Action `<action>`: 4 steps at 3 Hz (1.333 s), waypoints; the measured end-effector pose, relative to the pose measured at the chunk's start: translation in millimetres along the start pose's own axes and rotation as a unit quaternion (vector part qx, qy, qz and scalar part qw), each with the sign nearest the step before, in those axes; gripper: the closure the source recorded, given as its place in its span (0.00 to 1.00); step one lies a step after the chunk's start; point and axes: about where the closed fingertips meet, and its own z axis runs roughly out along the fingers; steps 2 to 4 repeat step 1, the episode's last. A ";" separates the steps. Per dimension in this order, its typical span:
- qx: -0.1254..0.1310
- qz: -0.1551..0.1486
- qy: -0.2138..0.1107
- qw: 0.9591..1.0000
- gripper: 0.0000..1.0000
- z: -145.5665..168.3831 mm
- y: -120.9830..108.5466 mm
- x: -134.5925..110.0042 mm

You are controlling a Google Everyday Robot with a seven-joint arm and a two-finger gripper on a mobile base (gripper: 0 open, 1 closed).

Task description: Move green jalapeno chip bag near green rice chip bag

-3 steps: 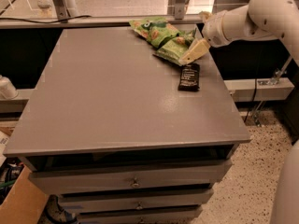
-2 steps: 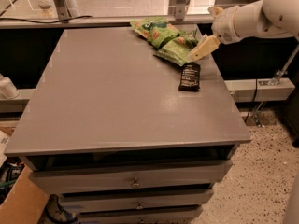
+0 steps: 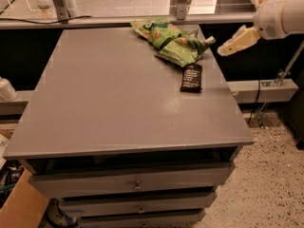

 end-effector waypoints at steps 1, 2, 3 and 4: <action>0.007 0.002 0.002 1.000 0.00 -9.0 -3.0 3.3; 0.007 0.002 0.002 1.000 0.00 -9.0 -3.0 3.3; 0.007 0.002 0.002 1.000 0.00 -9.0 -3.0 3.3; 0.007 0.002 0.002 1.000 0.00 -9.0 -3.0 3.3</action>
Offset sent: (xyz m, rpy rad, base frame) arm 0.0000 0.0000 0.0000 0.0000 0.0000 0.0000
